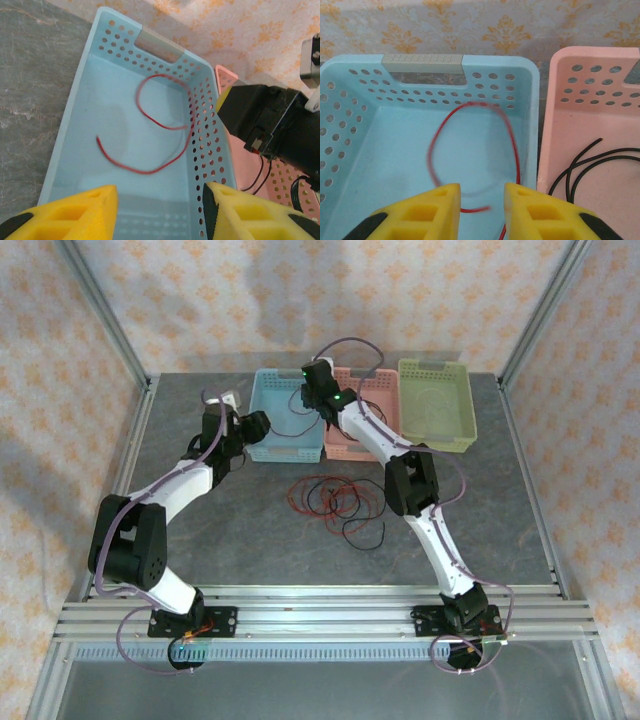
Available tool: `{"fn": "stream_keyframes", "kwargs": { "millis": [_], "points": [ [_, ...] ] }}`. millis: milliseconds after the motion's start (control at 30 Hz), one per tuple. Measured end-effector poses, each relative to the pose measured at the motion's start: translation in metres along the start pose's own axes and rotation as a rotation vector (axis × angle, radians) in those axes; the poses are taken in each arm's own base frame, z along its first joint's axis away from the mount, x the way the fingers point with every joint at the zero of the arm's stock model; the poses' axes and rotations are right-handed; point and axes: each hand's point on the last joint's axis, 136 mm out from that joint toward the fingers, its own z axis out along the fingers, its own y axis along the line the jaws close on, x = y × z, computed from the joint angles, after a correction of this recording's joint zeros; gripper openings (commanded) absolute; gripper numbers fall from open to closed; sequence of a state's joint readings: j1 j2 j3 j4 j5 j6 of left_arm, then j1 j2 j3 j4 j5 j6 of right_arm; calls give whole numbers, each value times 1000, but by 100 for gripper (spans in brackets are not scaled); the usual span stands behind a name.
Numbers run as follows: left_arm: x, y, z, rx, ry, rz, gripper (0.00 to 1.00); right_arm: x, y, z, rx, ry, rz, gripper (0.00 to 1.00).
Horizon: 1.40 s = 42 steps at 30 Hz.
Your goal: Untangle the cables
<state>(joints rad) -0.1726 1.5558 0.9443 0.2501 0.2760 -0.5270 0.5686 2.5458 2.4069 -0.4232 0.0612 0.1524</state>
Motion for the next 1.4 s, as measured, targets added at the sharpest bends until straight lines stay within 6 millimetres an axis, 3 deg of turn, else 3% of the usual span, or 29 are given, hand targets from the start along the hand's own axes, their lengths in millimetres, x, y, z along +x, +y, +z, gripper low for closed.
{"fn": "stream_keyframes", "kwargs": {
  "millis": [133,267,433,567,733,1000,1167,1400],
  "points": [
    [15,-12,-8,13,24,22,50,-1,3,-4,-19,7,-7,30],
    [24,-33,-22,41,23,75,50,-11,6,-26,-43,6,-18,31],
    [39,-56,-38,89,35,138,51,-25,8,-81,-81,-22,-30,34],
    [55,-63,-47,104,51,169,51,-19,12,-128,-128,-57,-32,35],
    [81,-60,-51,94,91,189,50,21,8,-169,-174,-52,-16,35],
    [130,-53,-56,79,181,189,48,99,-37,-199,-132,29,36,34],
    [153,-43,-57,57,229,151,46,134,-54,-209,-112,75,85,31],
    [178,-34,-47,16,289,111,43,175,-68,-207,-75,159,152,30]
  ]
}}
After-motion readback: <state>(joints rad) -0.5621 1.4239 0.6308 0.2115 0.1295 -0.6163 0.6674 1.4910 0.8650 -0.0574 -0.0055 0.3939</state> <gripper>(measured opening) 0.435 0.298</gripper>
